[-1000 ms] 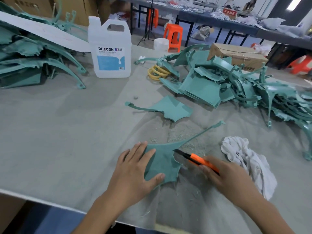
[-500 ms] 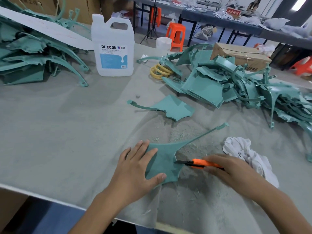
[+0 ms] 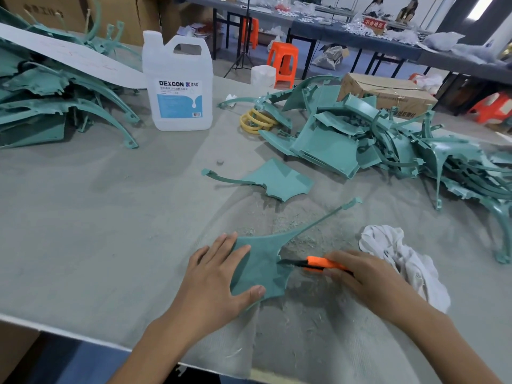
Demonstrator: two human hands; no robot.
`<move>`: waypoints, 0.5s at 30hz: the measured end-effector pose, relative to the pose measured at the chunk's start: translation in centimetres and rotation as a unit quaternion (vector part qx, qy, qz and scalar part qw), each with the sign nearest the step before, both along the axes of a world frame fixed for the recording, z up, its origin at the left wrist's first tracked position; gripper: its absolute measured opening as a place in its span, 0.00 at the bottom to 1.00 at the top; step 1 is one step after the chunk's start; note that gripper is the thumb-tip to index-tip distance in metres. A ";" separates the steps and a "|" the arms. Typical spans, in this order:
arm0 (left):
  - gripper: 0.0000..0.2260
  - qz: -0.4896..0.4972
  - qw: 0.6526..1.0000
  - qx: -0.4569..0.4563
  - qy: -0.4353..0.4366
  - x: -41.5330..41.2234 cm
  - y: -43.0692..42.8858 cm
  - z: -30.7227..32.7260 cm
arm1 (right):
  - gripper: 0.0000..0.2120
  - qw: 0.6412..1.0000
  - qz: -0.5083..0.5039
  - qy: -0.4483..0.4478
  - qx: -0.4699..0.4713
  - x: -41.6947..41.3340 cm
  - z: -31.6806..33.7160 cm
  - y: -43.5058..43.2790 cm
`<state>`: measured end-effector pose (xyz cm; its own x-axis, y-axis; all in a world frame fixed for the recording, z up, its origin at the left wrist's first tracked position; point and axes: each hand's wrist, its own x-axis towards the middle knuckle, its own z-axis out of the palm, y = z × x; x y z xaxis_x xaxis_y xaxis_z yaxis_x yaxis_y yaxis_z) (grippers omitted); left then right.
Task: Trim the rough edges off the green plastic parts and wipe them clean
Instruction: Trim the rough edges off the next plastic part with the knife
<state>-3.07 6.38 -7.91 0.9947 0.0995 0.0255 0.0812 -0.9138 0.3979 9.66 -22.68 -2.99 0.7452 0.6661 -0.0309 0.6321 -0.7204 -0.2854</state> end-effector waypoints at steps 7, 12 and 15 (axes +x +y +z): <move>0.41 0.002 1.000 0.008 -0.001 0.0 0.0 0.0 | 0.09 1.000 -0.017 0.021 0.008 0.1 0.1 0.8; 0.43 0.043 0.999 0.020 0.000 1.5 -0.5 0.0 | 0.07 0.993 -0.079 -0.008 0.088 -0.5 -0.3 0.6; 0.43 0.071 0.997 0.028 -0.009 2.9 -0.9 -0.1 | 0.08 0.995 -0.065 -0.002 0.069 -1.4 -1.0 0.6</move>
<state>-0.21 5.51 -7.97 0.9699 0.2375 0.0533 0.2048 -0.9146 0.3486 8.25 -22.08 -3.97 0.8258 0.5611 0.0568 0.5367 -0.7511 -0.3845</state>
